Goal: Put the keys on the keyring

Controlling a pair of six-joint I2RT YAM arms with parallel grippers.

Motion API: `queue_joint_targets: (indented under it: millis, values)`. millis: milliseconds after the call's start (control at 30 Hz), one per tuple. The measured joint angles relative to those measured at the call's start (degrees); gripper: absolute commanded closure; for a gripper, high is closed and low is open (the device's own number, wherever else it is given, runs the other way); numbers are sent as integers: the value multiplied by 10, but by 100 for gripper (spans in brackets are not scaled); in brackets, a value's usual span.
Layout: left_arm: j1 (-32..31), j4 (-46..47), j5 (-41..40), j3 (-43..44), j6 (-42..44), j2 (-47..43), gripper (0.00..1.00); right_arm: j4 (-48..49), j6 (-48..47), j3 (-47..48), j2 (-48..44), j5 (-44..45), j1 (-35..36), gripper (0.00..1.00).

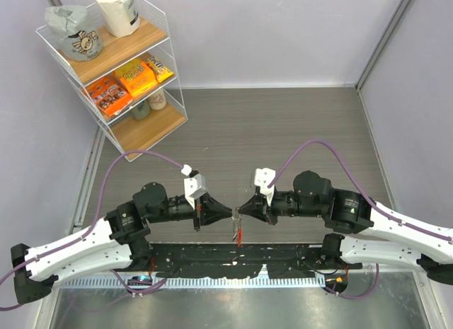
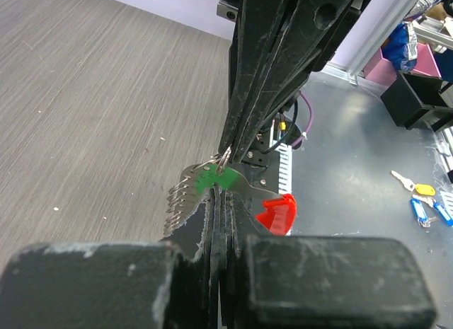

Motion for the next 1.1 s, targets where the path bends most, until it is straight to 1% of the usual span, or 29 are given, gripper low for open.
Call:
queue_joint_targets:
  millis: [400,1100]
  values:
    - [0,-1,0,8,-1,4,100,9,-6,0,9,-12,0,94]
    - [0,-7,-4,9,-1,6,100,11,-9,0,-2,-5,8,94]
